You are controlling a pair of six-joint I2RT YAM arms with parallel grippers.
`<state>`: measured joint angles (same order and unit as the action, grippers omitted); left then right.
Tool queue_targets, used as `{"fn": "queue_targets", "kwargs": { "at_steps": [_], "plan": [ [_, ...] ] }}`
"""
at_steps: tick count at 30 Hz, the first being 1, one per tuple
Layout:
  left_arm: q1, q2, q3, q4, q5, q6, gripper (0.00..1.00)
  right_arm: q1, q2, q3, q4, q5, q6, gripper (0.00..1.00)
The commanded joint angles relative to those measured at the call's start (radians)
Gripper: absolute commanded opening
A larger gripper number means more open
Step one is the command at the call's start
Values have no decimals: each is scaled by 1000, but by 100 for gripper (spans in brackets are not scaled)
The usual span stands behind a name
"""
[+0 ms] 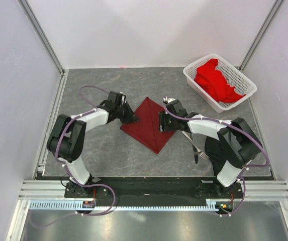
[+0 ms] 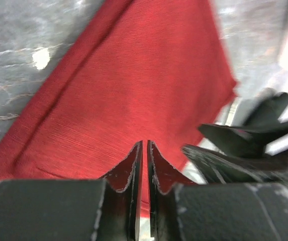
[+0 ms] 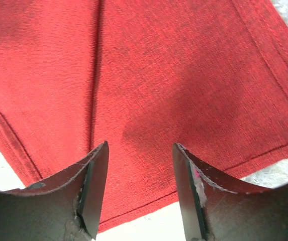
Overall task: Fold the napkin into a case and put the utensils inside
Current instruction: Move the upper triangle-folded napkin to the center of the board, then pick up the upper triangle-folded napkin from the center of the board.
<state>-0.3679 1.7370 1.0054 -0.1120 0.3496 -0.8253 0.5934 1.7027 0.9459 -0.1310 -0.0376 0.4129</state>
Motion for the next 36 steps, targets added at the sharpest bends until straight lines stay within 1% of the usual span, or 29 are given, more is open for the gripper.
{"fn": "queue_targets", "kwargs": {
  "at_steps": [1,4,8,10,13,14,15,16,17,18,19,20,21,22,24,25,26,28,31,35,36],
  "plan": [
    [-3,50,-2,40,-64,-9,13,2,6,25,44,-47,-51,63],
    [-2,50,-77,144,-47,-41,13,5,37,34,53,-85,-74,63],
    [-2,24,-154,170,-64,-44,13,23,67,19,64,-96,-69,64],
    [-2,-13,-192,207,-69,-51,13,54,78,21,62,-94,-74,64],
    [-3,-112,-254,218,-77,-43,14,91,98,28,48,-74,-79,64],
    [-2,-167,-273,210,-75,-43,15,97,103,39,44,-74,-80,64],
    [1,-198,-290,210,-61,-47,15,108,104,44,30,-77,-92,64],
    [4,-232,-309,228,-19,-57,17,132,106,50,16,-93,-104,64],
    [4,-317,-344,226,-8,-61,18,143,100,68,-23,-94,-114,64],
    [4,-361,-359,215,-11,-66,19,154,91,70,-42,-85,-126,64],
    [3,-411,-382,172,-26,-69,24,170,77,68,-54,-65,-128,64],
    [4,-456,-387,140,-44,-66,26,172,40,54,-67,-58,-128,65],
    [7,-544,-387,115,-69,-54,32,174,20,47,-73,-47,-126,66],
    [9,-583,-389,62,-121,-46,35,171,2,42,-84,-38,-128,66],
    [21,-681,-387,-20,-165,-31,41,187,-47,36,-120,-7,-131,70],
    [35,-703,-383,-58,-170,-25,42,204,-73,42,-151,8,-144,71],
    [43,-723,-380,-81,-169,-20,42,227,-83,50,-169,59,-151,81],
    [55,-763,-378,-107,-156,-12,42,301,-92,74,-214,99,-158,85],
    [69,-817,-398,-144,-164,-18,42,384,-100,106,-257,131,-158,85],
    [102,-869,-429,-161,-161,-23,43,453,-75,154,-285,143,-170,74],
    [112,-873,-433,-157,-129,-28,43,479,-68,165,-286,153,-177,73]
  ]
}}
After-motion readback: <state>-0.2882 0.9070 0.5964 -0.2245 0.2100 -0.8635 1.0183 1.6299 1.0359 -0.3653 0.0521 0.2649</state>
